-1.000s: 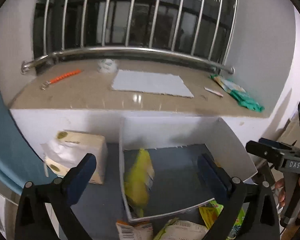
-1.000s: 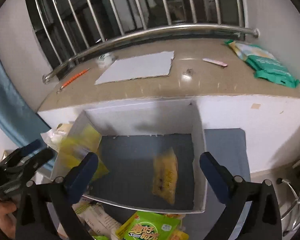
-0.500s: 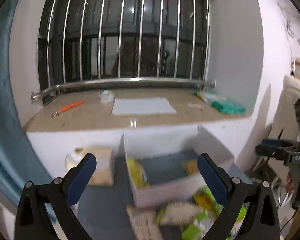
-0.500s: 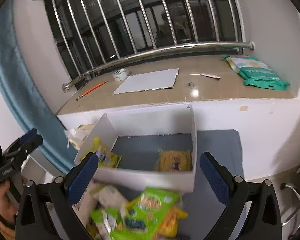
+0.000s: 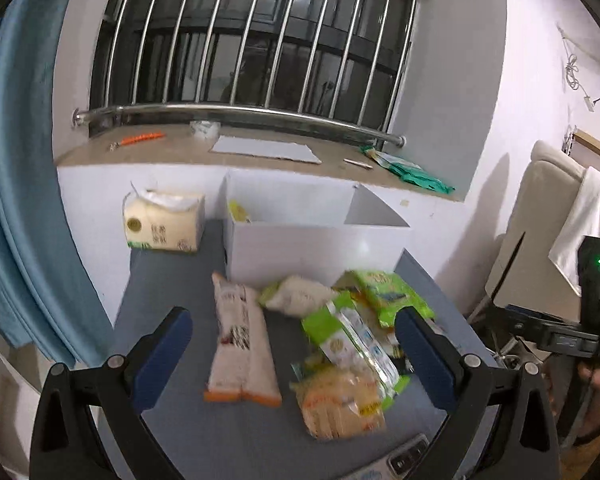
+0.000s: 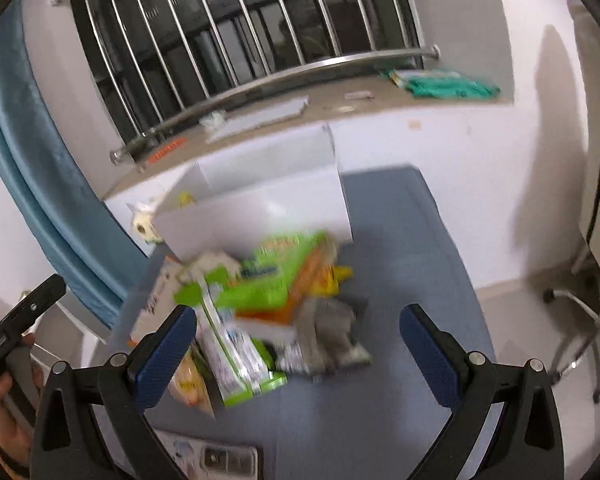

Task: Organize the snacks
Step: 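Grasp the green seaweed pack from the pile with the right gripper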

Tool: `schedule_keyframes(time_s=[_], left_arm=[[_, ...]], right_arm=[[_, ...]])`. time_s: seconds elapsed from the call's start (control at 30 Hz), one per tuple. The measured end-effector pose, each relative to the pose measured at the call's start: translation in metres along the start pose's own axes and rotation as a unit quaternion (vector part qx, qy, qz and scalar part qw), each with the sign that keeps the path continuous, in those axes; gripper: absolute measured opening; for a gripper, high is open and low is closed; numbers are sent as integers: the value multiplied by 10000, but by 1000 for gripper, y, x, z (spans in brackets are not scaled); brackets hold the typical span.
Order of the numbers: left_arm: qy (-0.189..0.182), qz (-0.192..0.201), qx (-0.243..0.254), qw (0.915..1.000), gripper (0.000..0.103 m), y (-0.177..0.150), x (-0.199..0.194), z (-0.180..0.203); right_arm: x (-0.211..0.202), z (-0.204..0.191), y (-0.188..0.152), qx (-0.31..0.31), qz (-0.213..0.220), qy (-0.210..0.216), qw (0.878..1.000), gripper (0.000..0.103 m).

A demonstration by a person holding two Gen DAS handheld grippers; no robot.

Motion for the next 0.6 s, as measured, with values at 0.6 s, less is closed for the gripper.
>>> schedule_keyframes(time_s=[0.6], left_arm=[[-59, -152, 136, 9998, 103, -23, -9, 7]], right_arm=[[151, -27, 36, -689, -1185, -780, 9875, 102]])
Point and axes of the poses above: each gripper's, at about its wrist camera, not at the fingertips, and x roughly the way its jaws point, z to its right, y to its top, the point moved 2 cm from there along x, roughly the way its jaws point, and after that the axes turned 8 degrees about y, right-handed, at the moved point
